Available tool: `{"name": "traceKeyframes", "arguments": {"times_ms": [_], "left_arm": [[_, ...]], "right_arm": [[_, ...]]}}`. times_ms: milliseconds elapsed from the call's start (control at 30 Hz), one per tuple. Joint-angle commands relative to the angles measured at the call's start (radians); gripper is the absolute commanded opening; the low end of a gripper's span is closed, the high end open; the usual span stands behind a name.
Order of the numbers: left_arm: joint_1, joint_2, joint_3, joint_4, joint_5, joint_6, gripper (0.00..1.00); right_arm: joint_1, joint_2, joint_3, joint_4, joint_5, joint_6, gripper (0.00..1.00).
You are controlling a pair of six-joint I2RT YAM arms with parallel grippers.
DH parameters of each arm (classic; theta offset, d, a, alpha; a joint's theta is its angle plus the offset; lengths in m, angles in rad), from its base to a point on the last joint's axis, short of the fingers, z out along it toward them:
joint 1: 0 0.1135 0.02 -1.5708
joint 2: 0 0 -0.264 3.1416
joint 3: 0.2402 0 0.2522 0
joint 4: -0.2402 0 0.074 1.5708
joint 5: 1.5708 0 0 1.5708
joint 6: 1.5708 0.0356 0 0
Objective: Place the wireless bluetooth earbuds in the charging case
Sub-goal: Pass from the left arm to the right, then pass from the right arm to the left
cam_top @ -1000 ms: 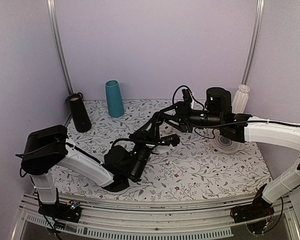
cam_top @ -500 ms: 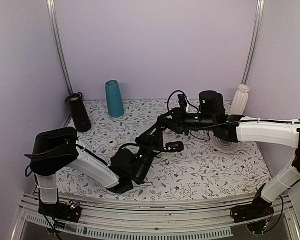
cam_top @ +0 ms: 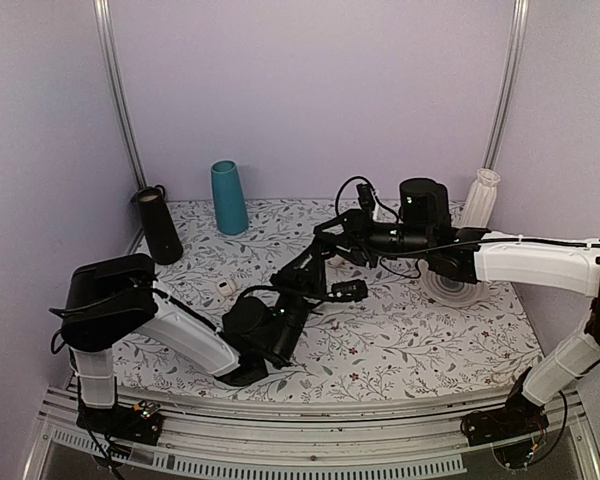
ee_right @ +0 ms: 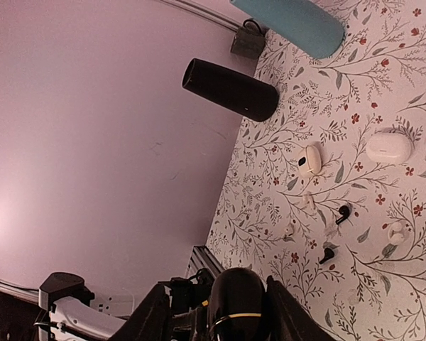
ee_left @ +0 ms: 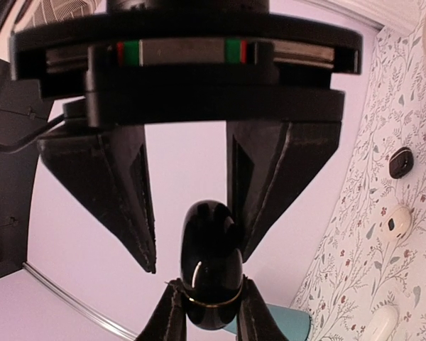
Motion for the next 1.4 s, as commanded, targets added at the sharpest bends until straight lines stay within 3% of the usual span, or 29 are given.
{"name": "traceKeyframes", "arguments": {"times_ms": [0, 200, 267, 400, 467, 633, 767, 867, 967, 1133, 1367], "left_arm": [[0.007, 0.006, 0.02, 0.161, -0.01, -0.009, 0.0], [0.005, 0.007, 0.025, 0.153, -0.017, -0.016, 0.0], [0.005, 0.002, 0.022, 0.144, -0.022, -0.024, 0.0], [0.005, -0.05, -0.001, 0.039, -0.023, -0.114, 0.41], [0.003, -0.091, -0.018, -0.047, -0.017, -0.183, 0.57], [-0.004, -0.18, -0.047, -0.278, 0.025, -0.35, 0.72], [-0.004, -0.278, -0.047, -0.566, 0.094, -0.58, 0.77], [0.009, -0.376, -0.006, -0.909, 0.267, -0.855, 0.77], [0.041, -0.456, 0.023, -1.104, 0.495, -1.067, 0.75], [0.175, -0.597, -0.002, -1.171, 0.84, -1.384, 0.75], [0.426, -0.662, -0.016, -1.143, 1.352, -1.756, 0.71]], "right_arm": [[0.004, -0.043, -0.009, 0.023, 0.026, 0.003, 0.36], [0.003, -0.032, -0.004, 0.027, 0.01, 0.007, 0.09], [0.003, -0.034, -0.004, 0.028, 0.016, 0.008, 0.04], [0.003, -0.048, -0.002, 0.024, 0.037, -0.008, 0.03], [0.002, -0.054, 0.002, 0.017, 0.047, -0.023, 0.03], [-0.015, -0.078, 0.006, -0.016, 0.075, -0.068, 0.03], [-0.05, -0.101, 0.003, -0.044, 0.082, -0.122, 0.03], [-0.084, -0.117, 0.004, -0.066, 0.069, -0.166, 0.03], [-0.109, -0.135, 0.009, -0.09, 0.063, -0.224, 0.03], [-0.118, -0.146, 0.047, -0.163, 0.084, -0.332, 0.03], [-0.119, -0.106, 0.124, -0.16, -0.095, -0.458, 0.03]]}}
